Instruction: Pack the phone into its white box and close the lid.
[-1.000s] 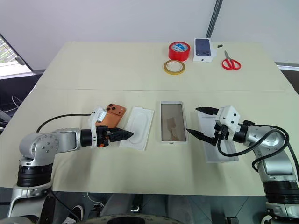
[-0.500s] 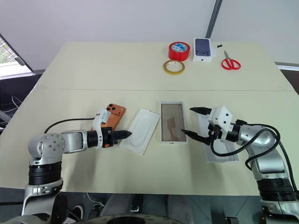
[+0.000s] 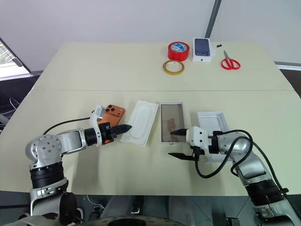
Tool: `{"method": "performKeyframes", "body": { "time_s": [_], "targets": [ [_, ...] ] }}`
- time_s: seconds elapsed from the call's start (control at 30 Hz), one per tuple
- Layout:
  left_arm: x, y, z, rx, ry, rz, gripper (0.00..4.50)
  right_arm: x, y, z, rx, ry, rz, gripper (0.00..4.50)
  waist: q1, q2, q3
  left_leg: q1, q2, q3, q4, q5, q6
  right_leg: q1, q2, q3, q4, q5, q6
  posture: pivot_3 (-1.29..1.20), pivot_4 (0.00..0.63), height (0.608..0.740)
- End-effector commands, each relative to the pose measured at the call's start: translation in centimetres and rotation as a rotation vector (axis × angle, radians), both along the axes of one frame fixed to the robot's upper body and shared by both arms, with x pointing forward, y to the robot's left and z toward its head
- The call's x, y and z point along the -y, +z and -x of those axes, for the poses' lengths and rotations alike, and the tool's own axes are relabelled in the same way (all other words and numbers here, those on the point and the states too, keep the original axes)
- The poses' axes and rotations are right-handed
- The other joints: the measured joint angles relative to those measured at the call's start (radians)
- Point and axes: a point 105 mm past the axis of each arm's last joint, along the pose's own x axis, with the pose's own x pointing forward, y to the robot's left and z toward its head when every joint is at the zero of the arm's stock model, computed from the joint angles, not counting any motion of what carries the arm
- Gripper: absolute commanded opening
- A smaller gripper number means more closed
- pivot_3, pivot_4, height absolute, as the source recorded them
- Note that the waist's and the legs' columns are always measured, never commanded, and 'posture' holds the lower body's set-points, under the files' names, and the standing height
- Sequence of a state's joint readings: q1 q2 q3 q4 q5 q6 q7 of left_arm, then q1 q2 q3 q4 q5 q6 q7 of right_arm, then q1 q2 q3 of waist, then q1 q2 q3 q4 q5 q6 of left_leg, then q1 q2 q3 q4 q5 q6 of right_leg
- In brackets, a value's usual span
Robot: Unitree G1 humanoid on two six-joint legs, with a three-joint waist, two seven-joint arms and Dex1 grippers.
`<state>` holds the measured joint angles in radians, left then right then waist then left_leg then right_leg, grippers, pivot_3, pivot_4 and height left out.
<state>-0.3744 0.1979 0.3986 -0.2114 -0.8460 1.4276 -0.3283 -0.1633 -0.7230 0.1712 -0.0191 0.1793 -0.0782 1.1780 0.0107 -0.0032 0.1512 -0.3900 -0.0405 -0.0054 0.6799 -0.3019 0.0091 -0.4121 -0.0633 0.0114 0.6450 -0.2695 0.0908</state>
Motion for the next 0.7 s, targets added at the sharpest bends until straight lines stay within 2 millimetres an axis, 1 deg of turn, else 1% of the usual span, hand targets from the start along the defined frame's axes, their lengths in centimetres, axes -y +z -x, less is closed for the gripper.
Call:
{"method": "performKeyframes", "body": {
  "time_s": [0.03,0.07,0.13,0.2,0.27,0.37,0.43,0.5,0.6,0.67,0.7],
  "targets": [
    [-1.1,1.7,-1.5,0.116,0.102,-0.003,0.0,-1.0,0.3,-0.4,0.054,0.054,0.005,1.53,0.0,0.0,0.0,0.0,0.0,0.0,0.0,0.0,0.0,0.0,0.0,0.0,0.0,0.0,0.0,0.0,0.15,0.74],
    [-1.2,1.9,-1.8,0.131,0.118,-0.001,0.0,-1.2,0.4,-0.4,0.051,0.062,0.003,0.97,-0.001,0.0,0.0,0.0,0.0,0.0,0.0,0.0,0.0,0.0,0.0,0.0,0.0,0.0,0.0,0.0,0.15,0.74],
    [-1.2,2.4,-2.0,0.145,0.129,0.029,0.0,-1.4,0.4,-0.5,0.062,0.082,0.014,0.01,-0.001,0.0,0.0,0.0,0.0,0.0,0.0,0.0,-0.001,0.0,0.0,0.0,0.0,0.0,0.0,0.0,0.15,0.74],
    [-1.1,2.8,-2.3,0.179,0.139,0.017,0.0,-2.0,0.7,-0.7,0.07,0.092,-0.004,0.01,0.0,0.0,0.0,0.0,0.0,0.0,0.0,0.0,-0.001,0.0,0.0,0.0,0.0,0.0,0.0,0.0,0.15,0.74],
    [-0.7,3.2,-2.5,0.179,0.143,0.045,0.0,-2.9,0.9,-0.9,0.089,0.105,-0.015,0.01,0.0,-0.001,0.0,0.0,0.0,0.0,0.0,0.0,-0.001,0.0,0.0,0.0,0.0,0.0,0.0,0.0,0.15,0.74],
    [0.1,3.4,-2.8,0.176,0.136,0.067,0.0,-4.9,0.9,-1.1,0.108,0.12,-0.048,0.01,-0.001,-0.001,0.0,0.0,0.0,0.0,0.0,0.0,-0.001,0.0,0.0,0.0,0.0,0.0,0.0,0.0,0.15,0.74],
    [0.6,3.4,-2.9,0.176,0.132,0.074,0.0,-5.8,0.5,-1.4,0.108,0.109,-0.04,0.01,-0.001,-0.001,0.0,0.0,0.0,0.0,0.0,0.0,-0.001,-0.001,0.0,0.0,0.001,0.0,0.0,0.0,0.15,0.74],
    [1.2,3.3,-2.8,0.169,0.117,0.077,0.0,-6.2,0.0,-1.8,0.094,0.088,-0.029,0.01,-0.001,-0.001,0.0,0.0,0.0,0.0,0.0,0.001,-0.001,-0.001,0.0,0.0,0.001,0.0,0.0,0.0,0.15,0.74],
    [1.7,3.0,-2.7,0.162,0.111,0.077,0.0,-6.5,0.3,-2.2,0.077,0.048,-0.052,0.91,0.0,-0.001,0.0,0.0,0.0,0.0,0.0,0.001,-0.001,-0.001,0.0,0.0,0.001,0.0,0.0,0.0,0.15,0.74],
    [1.9,2.8,-2.7,0.157,0.111,0.079,0.0,-6.6,1.1,-2.1,0.059,0.035,-0.094,1.8,-0.001,-0.001,0.0,0.0,0.0,0.0,0.0,0.001,-0.001,-0.001,0.0,0.0,0.001,0.0,0.0,0.0,0.15,0.74],
    [1.9,2.8,-2.7,0.155,0.111,0.081,0.0,-6.6,1.6,-2.0,0.06,0.026,-0.108,2.33,0.0,-0.001,0.0,0.0,0.0,0.0,0.0,0.001,-0.001,-0.001,0.0,0.0,0.001,0.0,0.0,0.0,0.15,0.74]
  ]
}}
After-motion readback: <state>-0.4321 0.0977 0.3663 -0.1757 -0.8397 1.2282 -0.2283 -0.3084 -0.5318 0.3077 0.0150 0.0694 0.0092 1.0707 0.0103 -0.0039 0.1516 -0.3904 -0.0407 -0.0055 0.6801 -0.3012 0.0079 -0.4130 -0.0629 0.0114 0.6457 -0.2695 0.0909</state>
